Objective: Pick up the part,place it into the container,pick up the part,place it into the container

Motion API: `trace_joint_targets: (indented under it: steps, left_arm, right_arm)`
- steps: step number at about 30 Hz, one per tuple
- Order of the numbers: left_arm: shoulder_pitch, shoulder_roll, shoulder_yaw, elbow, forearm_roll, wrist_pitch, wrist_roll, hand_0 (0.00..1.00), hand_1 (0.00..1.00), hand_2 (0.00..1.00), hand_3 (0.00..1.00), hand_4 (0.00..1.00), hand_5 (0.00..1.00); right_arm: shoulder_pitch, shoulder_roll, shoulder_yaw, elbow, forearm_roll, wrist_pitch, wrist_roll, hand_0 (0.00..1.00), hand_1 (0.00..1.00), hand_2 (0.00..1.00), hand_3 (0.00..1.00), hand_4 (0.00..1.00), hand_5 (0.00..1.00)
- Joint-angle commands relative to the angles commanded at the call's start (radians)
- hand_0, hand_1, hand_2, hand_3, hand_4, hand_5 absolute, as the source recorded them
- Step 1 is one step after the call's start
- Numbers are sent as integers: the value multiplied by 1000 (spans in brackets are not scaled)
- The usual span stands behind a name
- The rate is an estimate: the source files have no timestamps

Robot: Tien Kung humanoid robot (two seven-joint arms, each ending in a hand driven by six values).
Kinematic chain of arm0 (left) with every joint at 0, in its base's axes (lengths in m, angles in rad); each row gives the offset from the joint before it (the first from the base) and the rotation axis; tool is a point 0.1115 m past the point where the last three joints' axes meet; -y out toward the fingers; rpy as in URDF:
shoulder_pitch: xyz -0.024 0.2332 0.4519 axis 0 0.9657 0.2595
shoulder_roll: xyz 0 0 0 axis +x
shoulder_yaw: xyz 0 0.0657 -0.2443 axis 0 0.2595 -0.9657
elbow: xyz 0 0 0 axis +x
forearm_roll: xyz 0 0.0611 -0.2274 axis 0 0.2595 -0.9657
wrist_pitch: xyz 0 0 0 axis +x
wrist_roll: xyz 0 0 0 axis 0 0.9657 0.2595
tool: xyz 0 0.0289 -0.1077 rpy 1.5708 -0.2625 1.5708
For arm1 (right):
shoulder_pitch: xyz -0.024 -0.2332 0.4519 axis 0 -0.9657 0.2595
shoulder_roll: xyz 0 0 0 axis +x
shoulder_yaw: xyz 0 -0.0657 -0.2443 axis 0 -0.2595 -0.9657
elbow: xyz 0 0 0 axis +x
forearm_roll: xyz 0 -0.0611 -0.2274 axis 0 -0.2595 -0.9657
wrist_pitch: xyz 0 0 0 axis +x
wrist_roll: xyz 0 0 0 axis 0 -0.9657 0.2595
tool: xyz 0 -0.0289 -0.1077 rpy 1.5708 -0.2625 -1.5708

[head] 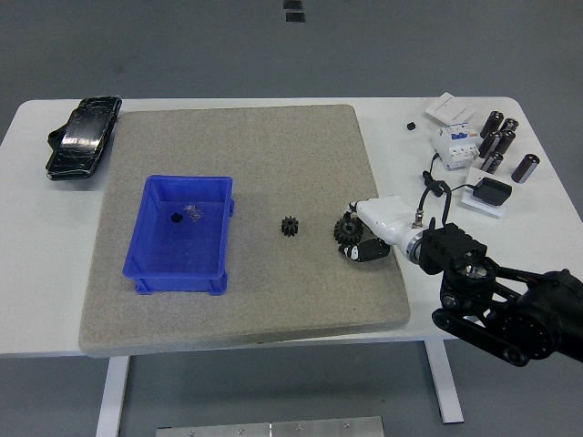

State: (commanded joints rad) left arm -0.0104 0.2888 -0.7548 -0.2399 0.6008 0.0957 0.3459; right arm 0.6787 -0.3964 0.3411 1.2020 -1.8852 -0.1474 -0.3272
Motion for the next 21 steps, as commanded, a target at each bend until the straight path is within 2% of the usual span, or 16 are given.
trace_joint_targets:
  steps: [7, 8, 13, 14, 19, 21]
  left_arm:
    - [-1, 0, 2, 1, -3, 0, -2, 681, 662, 630, 583, 708, 289]
    - [-1, 0, 2, 1, -4, 1, -2, 681, 661, 631, 583, 708, 290]
    - [-1, -1, 3, 1, -5, 1, -3, 681, 661, 631, 583, 708, 290]
    - [-1, -1, 2, 1, -5, 1, -3, 681, 661, 631, 584, 708, 291]
    - [-2, 0, 2, 1, -5, 2, -4, 681, 661, 631, 584, 708, 291]
    - [-1, 0, 2, 1, -5, 2, -4, 681, 661, 630, 584, 708, 291]
  right_arm:
    - [0, 1, -3, -6, 12, -3, 3, 291, 458, 490, 659, 644, 375]
    - [0, 2, -4, -7, 16, -5, 4, 281, 458, 466, 653, 568, 255]
    - [0, 3, -7, -11, 23, -16, 7, 281, 458, 466, 653, 568, 255]
    - [0, 3, -8, -12, 24, -19, 7, 279, 462, 444, 630, 565, 192]
    - [1, 5, -10, -18, 28, -31, 9, 279, 462, 444, 630, 565, 192]
    - [1, 6, -10, -18, 29, -36, 11, 278, 461, 434, 593, 562, 160]
